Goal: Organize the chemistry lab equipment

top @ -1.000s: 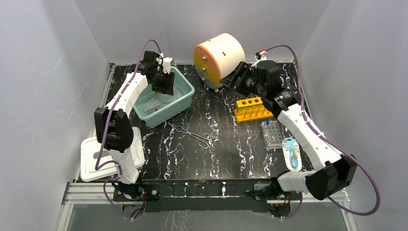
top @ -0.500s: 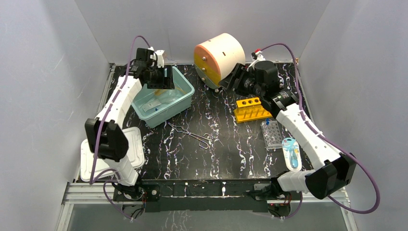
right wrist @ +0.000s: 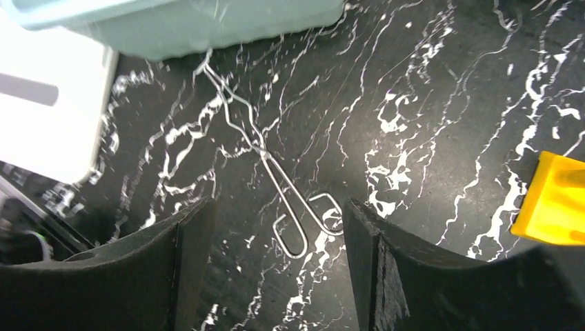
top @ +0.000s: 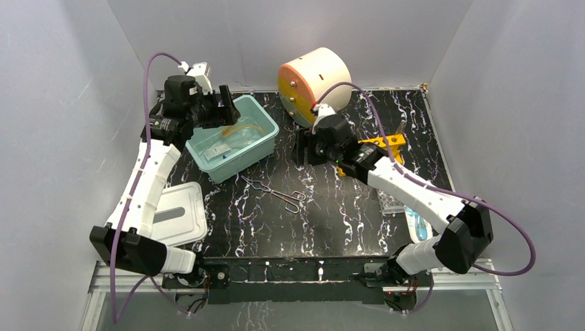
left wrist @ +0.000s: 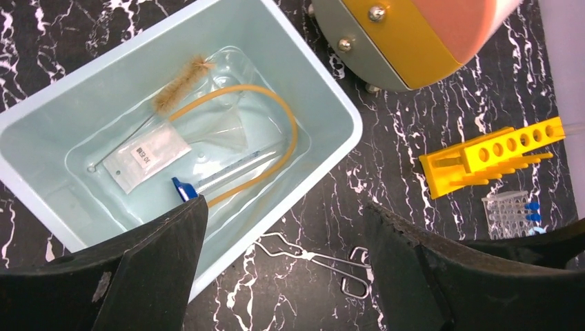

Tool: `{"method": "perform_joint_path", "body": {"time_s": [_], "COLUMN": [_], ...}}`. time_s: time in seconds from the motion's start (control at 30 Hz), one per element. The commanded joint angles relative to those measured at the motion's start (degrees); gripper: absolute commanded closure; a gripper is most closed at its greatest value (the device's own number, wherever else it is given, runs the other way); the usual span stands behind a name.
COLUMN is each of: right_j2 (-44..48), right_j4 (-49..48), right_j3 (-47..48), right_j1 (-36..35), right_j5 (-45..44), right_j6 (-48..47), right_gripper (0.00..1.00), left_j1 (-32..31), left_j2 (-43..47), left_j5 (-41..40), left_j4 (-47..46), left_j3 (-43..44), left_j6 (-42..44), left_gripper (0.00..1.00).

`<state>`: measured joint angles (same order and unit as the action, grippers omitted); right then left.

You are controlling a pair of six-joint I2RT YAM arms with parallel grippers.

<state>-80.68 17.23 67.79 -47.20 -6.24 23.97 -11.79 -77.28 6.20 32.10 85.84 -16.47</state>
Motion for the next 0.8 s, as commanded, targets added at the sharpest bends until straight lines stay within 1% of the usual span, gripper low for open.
{"method": "perform_joint_path", "body": {"time_s": [0.0, 0.1, 0.2, 0.3, 0.33, 0.47, 0.53, 0.63, 0.7, 0.77], "right_j2": [-2.7, -6.1, -10.0, -13.5, -14.7, -19.3, -21.0, -23.0, -24.4, -25.6], "right_j4": [-5.6, -5.5, -5.5, -5.8, -5.8, -4.2, -4.0, -3.9, -3.7, -3.6], "right_j3": [-1.9, -1.4, -0.3, 0.7, 0.9, 2.4, 2.7, 3.0, 3.7, 4.4], "right_j1": [-4.2, -6.2, -7.1, -7.5, -7.5, -7.6, -7.7, -7.7, -7.7, -7.8], "right_j5": [-3.3, -3.9, -4.1, -2.4, -1.7, 0.4, 1.1, 1.1, 0.8, 0.9], "right_j6": [-8.1, -10.9, -12.1, -12.7, -12.7, -11.5, -11.0, -10.8, -11.1, -11.9], "right_gripper": [0.25, 0.25, 0.25, 0.25, 0.25, 0.28, 0.29, 0.31, 0.37, 0.47], "left_j1": [0.3, 0.3, 0.3, 0.3, 0.3, 0.3, 0.3, 0.3, 0.3, 0.3], "left_j2": [2.7, 4.8, 5.6, 7.0, 7.5, 10.5, 11.9, 13.3, 13.3, 12.7], "left_j5": [-4.6, -7.4, -9.7, -9.6, -8.3, 1.5, 4.2, 5.9, 7.6, 9.0], "left_j4": [-0.8, -2.2, -2.3, -1.2, -0.4, 1.3, 1.8, 2.1, 2.1, 2.0], "left_j3": [-1.6, -2.9, -3.3, -4.4, -4.9, -8.2, -10.0, -11.9, -12.2, -12.1], "left_j6": [-3.4, -5.5, -7.9, -10.1, -10.6, -12.4, -13.1, -13.3, -13.1, -12.7], "left_gripper": [0.16, 0.11, 0.1, 0.1, 0.1, 0.11, 0.11, 0.11, 0.11, 0.11]}}
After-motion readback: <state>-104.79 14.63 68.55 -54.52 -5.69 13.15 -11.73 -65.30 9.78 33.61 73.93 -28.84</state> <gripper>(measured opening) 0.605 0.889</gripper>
